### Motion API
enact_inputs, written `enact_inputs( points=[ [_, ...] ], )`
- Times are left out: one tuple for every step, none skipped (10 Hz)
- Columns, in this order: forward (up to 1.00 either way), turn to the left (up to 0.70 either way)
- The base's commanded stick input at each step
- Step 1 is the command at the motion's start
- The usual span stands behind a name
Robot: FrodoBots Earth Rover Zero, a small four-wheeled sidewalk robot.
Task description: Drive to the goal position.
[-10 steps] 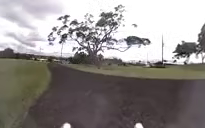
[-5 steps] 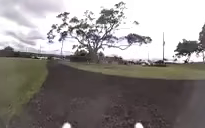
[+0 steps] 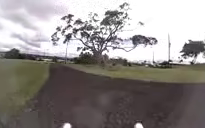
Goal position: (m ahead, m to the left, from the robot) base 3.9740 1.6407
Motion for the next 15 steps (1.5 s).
enact_inputs(
  points=[
    [0.70,0.07],
    [0.70,0.06],
    [0.70,0.01],
    [0.70,0.35],
    [0.70,0.35],
    [0.70,0.35],
    [0.70,0.35],
    [0.70,0.35],
    [0.70,0.35],
    [0.70,0.26],
    [0.70,0.06],
    [0.70,0.01],
    [0.70,0.00],
    [0.70,0.03],
    [0.70,0.03]
  ],
)
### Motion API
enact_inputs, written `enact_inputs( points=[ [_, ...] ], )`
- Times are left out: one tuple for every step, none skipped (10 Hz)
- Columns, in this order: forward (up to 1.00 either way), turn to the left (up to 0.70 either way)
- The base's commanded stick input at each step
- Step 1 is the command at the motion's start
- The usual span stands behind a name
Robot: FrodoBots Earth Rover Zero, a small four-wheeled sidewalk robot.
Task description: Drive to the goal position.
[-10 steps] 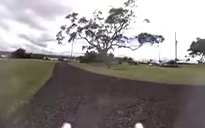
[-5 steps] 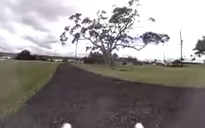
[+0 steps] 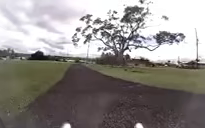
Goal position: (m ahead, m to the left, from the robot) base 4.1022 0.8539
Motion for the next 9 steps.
enact_inputs(
  points=[
    [0.70,0.05],
    [0.70,0.32],
    [0.70,0.35],
    [0.70,0.35],
    [0.70,0.35],
    [0.70,0.35],
    [0.70,0.08],
    [0.70,0.04],
    [0.70,0.01]
  ],
)
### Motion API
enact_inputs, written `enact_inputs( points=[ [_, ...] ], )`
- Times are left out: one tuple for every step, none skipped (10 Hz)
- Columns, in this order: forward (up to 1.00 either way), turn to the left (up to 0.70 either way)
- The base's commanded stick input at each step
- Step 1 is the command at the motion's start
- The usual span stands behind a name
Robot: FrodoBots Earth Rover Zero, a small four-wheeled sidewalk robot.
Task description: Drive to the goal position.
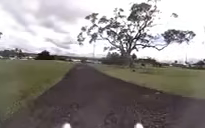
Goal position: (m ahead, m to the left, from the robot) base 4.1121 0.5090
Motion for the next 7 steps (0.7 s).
enact_inputs(
  points=[
    [0.70,0.00],
    [0.70,0.00],
    [0.70,0.00],
    [0.70,0.00],
    [0.70,0.00],
    [0.70,0.02],
    [0.70,0.17]
  ],
)
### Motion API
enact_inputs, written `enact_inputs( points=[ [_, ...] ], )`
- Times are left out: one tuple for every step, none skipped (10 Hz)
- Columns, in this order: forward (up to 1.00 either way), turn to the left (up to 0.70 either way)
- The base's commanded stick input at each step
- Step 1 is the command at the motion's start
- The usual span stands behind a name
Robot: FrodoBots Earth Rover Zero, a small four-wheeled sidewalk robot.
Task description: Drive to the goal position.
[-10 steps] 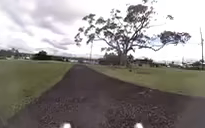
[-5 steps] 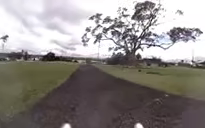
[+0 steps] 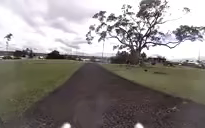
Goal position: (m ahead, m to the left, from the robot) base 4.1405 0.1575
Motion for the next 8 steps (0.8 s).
enact_inputs(
  points=[
    [0.70,0.35],
    [0.70,0.35],
    [0.70,0.35],
    [0.70,0.35],
    [0.70,0.35],
    [0.70,0.35],
    [0.70,0.35],
    [0.70,0.35]
  ],
)
